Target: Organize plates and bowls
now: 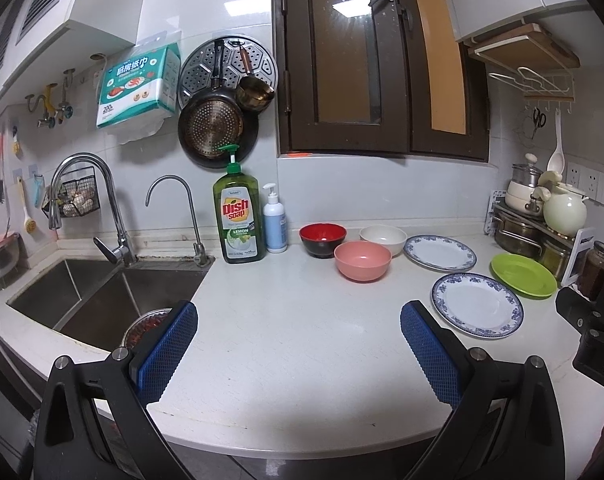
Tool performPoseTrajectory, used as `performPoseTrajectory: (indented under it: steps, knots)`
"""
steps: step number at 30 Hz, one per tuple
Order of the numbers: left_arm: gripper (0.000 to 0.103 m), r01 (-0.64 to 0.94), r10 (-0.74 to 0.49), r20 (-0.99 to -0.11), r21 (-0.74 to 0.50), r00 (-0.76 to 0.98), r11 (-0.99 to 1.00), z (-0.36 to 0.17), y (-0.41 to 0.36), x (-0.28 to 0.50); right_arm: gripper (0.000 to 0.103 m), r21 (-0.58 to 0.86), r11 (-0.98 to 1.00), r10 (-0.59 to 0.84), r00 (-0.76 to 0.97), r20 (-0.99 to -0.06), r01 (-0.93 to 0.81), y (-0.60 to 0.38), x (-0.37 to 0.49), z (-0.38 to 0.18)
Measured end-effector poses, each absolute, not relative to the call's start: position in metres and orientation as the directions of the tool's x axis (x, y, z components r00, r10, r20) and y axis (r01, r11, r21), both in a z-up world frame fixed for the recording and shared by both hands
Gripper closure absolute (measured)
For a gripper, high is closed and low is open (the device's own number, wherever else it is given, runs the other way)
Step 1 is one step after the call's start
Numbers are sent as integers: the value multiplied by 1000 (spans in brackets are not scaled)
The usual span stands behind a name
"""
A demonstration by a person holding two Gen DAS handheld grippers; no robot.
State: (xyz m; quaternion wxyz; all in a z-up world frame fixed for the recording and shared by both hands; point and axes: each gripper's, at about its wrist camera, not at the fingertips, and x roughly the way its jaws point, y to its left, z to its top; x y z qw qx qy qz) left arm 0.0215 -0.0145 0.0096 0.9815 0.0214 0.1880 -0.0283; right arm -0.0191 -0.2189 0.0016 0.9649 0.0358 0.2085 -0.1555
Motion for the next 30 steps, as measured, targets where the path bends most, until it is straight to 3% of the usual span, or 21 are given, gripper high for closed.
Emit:
performPoseTrajectory:
  steps: [30]
  knots:
    - [0,70,-51,-353,40,934,997,8,-12,21,0,2,950,-286,868,-406,314,-217,-20,5]
